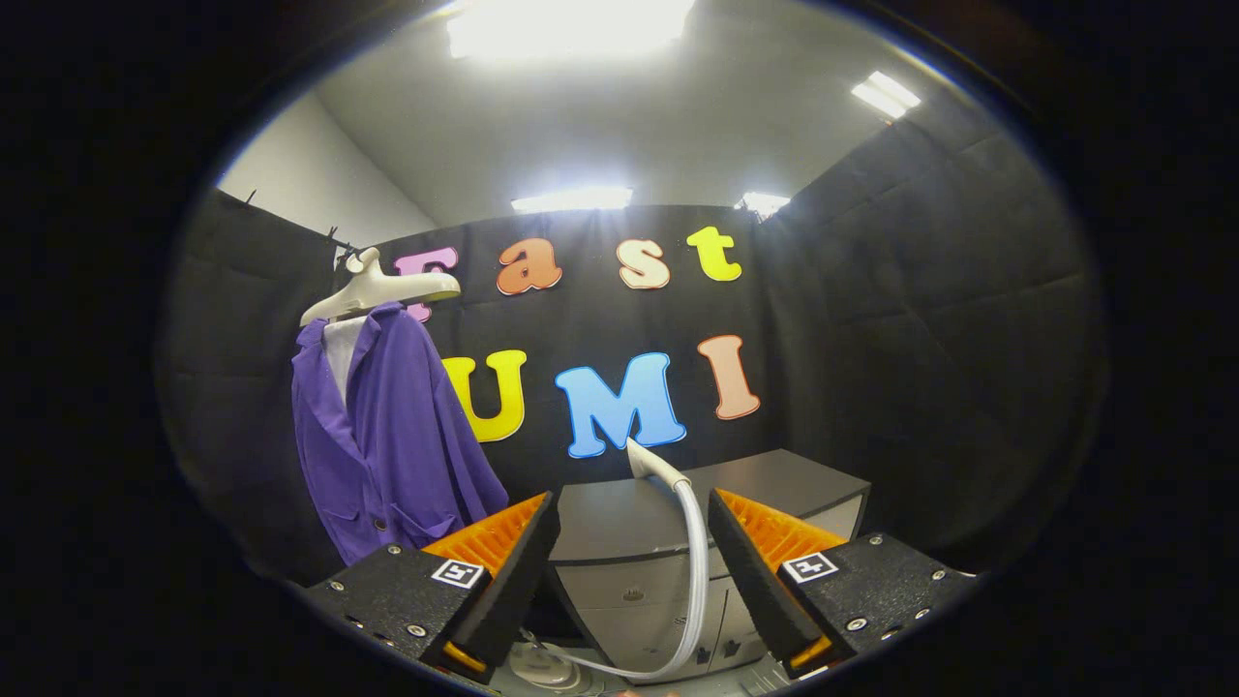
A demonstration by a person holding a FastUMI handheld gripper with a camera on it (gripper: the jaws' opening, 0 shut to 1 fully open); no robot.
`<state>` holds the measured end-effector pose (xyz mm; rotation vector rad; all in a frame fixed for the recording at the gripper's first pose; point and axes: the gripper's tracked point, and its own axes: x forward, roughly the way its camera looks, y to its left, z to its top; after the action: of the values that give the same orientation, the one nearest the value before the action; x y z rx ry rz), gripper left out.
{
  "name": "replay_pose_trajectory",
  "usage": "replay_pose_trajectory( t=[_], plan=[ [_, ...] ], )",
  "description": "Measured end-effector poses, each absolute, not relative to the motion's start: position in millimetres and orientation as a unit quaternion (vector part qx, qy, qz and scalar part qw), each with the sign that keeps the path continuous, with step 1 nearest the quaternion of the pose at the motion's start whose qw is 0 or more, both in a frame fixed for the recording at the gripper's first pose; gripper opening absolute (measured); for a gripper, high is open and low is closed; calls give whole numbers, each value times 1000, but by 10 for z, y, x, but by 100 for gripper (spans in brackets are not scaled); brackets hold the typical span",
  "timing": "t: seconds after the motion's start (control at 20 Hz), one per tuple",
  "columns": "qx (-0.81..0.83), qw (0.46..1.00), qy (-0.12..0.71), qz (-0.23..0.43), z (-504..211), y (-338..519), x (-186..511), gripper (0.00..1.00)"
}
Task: Iron the clothes twice with a garment steamer, once on the left side and once on the right side.
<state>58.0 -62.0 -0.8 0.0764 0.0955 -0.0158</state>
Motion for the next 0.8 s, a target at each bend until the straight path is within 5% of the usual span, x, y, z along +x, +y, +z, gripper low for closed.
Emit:
replay_pose_trajectory(
  t=[0.8],
  plan=[
    [156, 968, 169, 97, -621, -1242, 3177, 95]
  ],
)
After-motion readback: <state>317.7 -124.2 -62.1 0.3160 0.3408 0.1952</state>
